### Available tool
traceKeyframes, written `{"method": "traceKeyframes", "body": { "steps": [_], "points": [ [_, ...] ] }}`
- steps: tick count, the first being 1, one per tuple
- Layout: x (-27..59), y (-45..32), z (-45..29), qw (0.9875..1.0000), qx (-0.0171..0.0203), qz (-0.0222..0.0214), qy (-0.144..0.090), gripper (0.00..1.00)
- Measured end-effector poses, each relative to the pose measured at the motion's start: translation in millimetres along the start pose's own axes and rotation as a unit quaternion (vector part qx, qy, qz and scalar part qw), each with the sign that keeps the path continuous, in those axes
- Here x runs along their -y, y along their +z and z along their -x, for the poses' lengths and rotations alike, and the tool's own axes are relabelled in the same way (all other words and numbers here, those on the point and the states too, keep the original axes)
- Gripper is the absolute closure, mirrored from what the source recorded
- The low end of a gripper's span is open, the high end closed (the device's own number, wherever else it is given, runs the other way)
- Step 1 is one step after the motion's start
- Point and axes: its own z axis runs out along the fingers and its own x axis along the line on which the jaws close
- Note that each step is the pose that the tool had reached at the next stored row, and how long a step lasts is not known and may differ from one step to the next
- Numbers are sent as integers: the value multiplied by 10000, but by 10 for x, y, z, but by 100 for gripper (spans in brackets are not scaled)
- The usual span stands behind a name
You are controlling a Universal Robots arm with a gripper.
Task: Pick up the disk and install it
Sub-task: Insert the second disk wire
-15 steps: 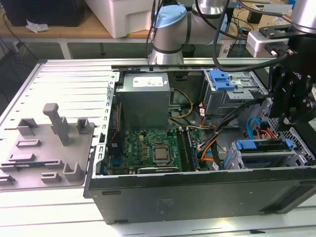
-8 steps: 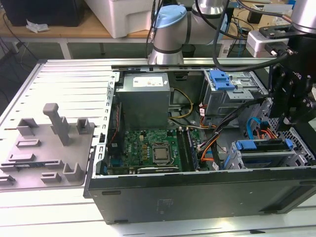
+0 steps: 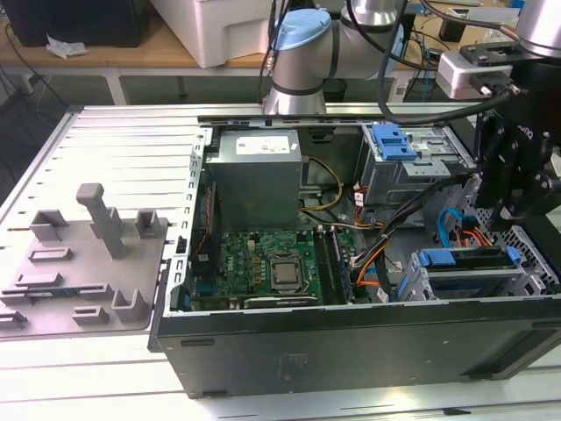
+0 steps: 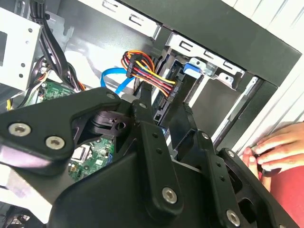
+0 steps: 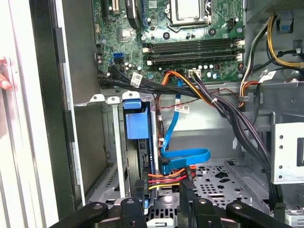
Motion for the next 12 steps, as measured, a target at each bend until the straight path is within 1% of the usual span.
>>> {"method": "traceKeyframes", "body": {
  "steps": [2, 6, 8, 9, 10, 12],
  "points": [
    [0, 0, 3, 10000, -2, 6, 7, 58],
    [-34, -3, 1, 9998, -18, 19, 174, 58],
    [-54, -6, 7, 9998, -22, 23, 212, 58],
    [-64, -8, 11, 9998, -23, 32, 214, 58],
    [-67, -8, 13, 9998, -25, 57, 211, 58],
    [-68, -8, 16, 9997, -30, 127, 205, 58]
  ]
}}
